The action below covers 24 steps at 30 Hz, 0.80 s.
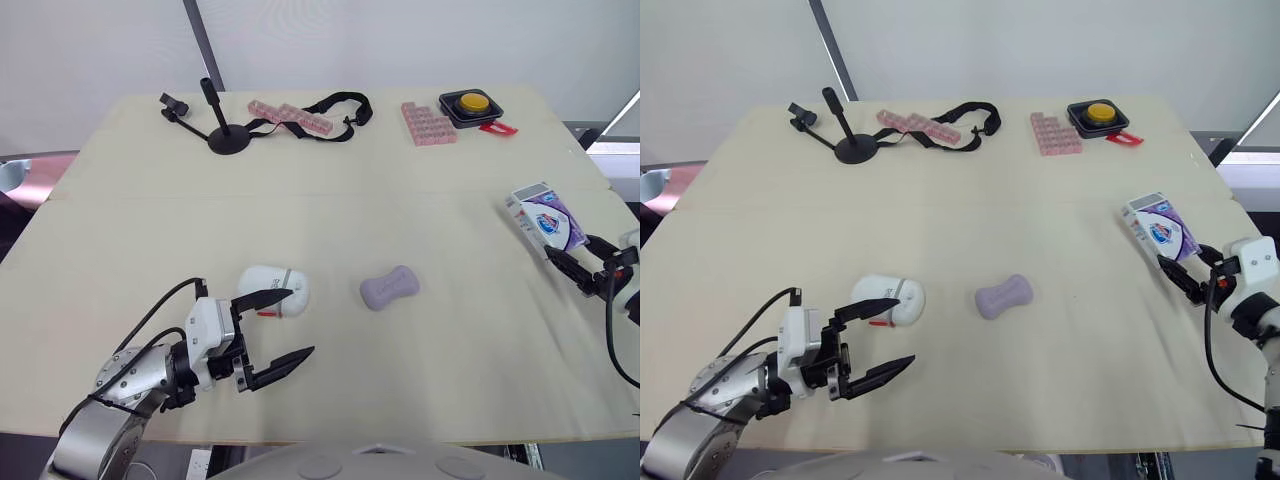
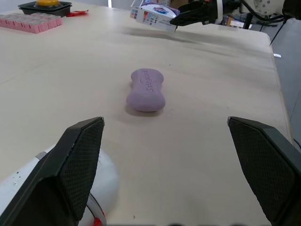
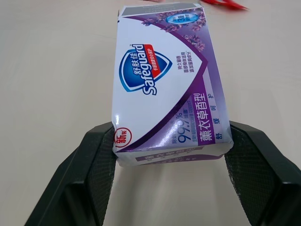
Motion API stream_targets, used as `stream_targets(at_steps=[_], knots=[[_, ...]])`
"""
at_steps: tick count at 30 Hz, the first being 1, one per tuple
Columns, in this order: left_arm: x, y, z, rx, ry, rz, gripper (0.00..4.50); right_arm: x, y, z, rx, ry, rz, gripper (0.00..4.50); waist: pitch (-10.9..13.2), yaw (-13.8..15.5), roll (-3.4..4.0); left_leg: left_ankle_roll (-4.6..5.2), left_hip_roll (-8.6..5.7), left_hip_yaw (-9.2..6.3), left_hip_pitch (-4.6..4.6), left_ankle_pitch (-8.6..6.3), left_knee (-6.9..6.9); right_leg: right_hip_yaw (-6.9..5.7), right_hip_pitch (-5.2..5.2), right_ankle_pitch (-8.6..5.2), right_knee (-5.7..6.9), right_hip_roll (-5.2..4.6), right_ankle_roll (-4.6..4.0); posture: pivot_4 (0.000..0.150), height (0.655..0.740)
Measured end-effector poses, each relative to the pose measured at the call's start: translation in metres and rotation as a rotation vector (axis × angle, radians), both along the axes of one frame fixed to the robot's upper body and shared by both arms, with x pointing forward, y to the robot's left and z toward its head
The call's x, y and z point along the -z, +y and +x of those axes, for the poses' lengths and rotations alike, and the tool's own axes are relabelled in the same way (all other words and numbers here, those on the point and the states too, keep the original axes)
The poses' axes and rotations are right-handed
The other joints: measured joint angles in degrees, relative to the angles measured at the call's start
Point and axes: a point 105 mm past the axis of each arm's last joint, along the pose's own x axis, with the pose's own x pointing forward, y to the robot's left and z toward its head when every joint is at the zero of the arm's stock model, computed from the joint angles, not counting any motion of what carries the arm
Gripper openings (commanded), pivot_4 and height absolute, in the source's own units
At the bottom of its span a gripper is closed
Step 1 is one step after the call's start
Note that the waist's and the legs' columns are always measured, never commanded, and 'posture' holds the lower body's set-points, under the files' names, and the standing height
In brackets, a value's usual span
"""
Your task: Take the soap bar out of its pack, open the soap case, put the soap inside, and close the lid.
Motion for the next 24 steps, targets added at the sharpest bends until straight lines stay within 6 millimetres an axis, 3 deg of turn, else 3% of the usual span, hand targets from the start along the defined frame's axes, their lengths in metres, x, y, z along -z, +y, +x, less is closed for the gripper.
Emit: stream_targets(at_steps=[15, 16, 19, 24], knots=[[0.006, 0.008, 0.0, -0.023, 0.014, 0.006, 4.5, 0.01, 0.009, 0.006, 0.043, 0.08, 0.062, 3.39, 0.0, 0.3, 0.06, 0.0, 0.0, -0.01, -0.02, 0.0, -0.01, -0.05, 0.03, -0.01, -0.02, -0.06, 0.03, 0.15, 0.7343], [0.006, 0.008, 0.0, -0.023, 0.014, 0.007, 4.5, 0.01, 0.009, 0.007, 0.049, 0.083, 0.071, 3.82, 0.0, 0.2, 0.06, 0.0, 0.0, -0.01, -0.01, 0.0, -0.01, -0.05, 0.03, -0.01, -0.02, -0.07, 0.03, 0.15, 0.7343], [0.007, 0.006, -0.001, -0.018, 0.016, 0.004, 4.5, 0.009, 0.009, 0.011, 0.06, 0.087, 0.093, 4.48, 0.0, 0.3, 0.07, -0.01, 0.0, -0.01, -0.02, 0.0, -0.01, -0.05, 0.02, -0.01, -0.02, -0.07, 0.03, 0.15, 0.7343], [0.008, 0.006, -0.002, -0.016, 0.015, 0.002, 4.5, 0.005, 0.008, 0.011, 0.052, 0.085, 0.094, 4.48, 0.0, 0.4, 0.07, -0.01, -0.02, 0.0, -0.04, 0.0, -0.01, -0.05, 0.02, -0.01, -0.03, -0.07, 0.04, 0.15, 0.7343]])
